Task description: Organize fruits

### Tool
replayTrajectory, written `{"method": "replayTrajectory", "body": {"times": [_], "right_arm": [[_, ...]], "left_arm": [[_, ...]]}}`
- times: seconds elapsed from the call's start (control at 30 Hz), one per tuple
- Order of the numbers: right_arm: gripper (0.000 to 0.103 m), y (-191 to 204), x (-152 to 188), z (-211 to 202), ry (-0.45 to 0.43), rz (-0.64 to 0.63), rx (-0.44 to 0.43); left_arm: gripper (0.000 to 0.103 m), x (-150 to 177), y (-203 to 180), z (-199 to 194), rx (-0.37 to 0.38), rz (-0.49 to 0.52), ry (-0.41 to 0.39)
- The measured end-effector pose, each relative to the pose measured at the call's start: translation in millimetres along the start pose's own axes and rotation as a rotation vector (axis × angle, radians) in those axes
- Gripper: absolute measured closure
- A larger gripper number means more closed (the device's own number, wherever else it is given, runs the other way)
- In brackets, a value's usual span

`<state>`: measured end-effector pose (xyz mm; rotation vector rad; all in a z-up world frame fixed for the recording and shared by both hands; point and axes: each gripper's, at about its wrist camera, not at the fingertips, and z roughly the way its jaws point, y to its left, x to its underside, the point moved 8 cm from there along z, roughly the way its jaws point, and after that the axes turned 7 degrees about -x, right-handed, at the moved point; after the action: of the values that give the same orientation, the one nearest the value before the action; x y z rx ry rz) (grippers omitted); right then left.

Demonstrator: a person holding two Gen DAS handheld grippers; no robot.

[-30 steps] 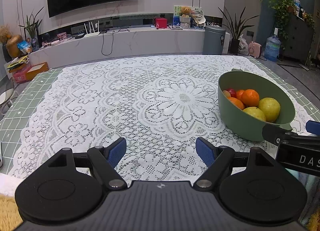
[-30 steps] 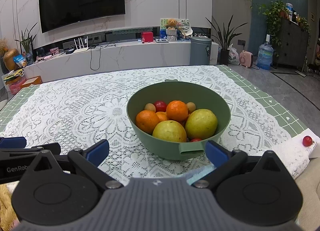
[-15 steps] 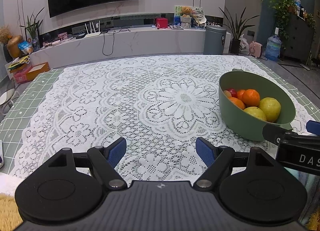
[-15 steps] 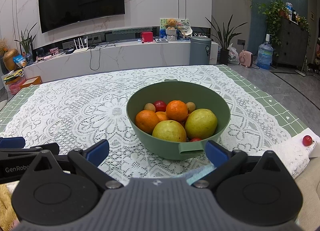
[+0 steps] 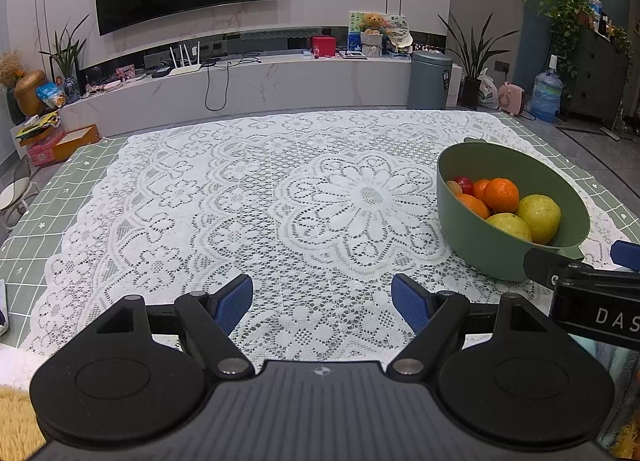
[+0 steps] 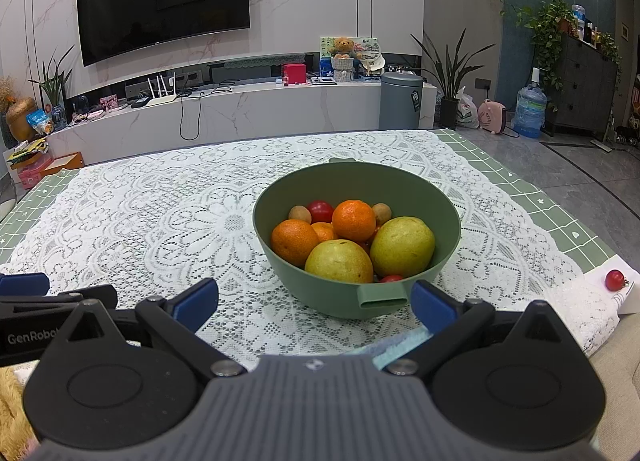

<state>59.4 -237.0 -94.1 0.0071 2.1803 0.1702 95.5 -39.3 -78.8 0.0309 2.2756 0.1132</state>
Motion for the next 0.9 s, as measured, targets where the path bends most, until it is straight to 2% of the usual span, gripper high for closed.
{"method": "replayTrajectory", "body": {"times": [0.9], "right_arm": [[0.004,0.4,-0.4,0.1,0.001,0.0,-0.001]], "left_arm": [[0.011,-0.9,-1.5,-3.4,0.009,0.01,-0.001]]}}
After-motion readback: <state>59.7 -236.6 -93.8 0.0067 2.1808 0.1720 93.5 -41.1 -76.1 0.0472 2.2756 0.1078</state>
